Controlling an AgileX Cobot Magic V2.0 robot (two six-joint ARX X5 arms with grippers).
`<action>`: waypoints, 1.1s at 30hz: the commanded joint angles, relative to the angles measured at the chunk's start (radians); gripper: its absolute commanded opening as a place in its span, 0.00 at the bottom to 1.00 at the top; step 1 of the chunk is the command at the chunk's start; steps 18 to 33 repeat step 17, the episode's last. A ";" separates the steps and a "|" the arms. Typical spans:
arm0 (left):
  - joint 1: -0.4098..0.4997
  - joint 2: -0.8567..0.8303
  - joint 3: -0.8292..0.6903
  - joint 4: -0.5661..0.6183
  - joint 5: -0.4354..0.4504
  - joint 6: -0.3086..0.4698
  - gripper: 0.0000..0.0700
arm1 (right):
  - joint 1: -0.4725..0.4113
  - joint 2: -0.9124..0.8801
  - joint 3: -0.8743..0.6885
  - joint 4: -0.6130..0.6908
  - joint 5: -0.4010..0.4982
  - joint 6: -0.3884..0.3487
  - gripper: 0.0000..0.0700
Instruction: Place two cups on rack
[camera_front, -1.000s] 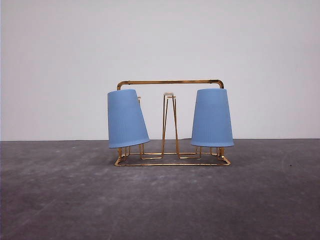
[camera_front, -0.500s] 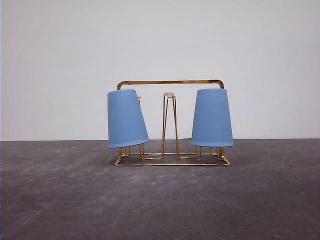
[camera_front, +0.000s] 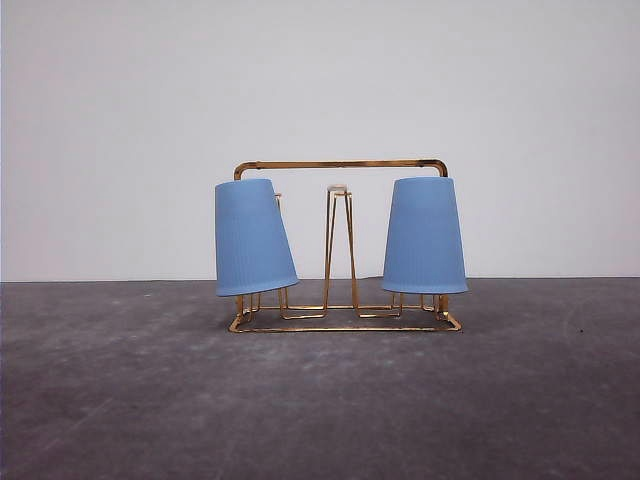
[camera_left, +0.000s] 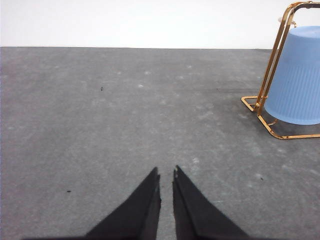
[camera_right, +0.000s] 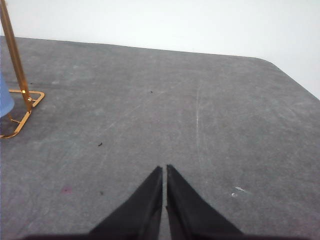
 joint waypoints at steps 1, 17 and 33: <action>0.000 -0.001 -0.014 -0.007 0.001 -0.007 0.04 | 0.002 -0.001 -0.002 0.010 0.003 -0.003 0.02; 0.000 -0.001 -0.014 -0.007 0.001 -0.007 0.04 | 0.002 -0.001 -0.002 0.010 0.003 -0.003 0.02; 0.000 -0.001 -0.014 -0.007 0.001 -0.007 0.04 | 0.002 -0.001 -0.002 0.010 0.003 -0.003 0.02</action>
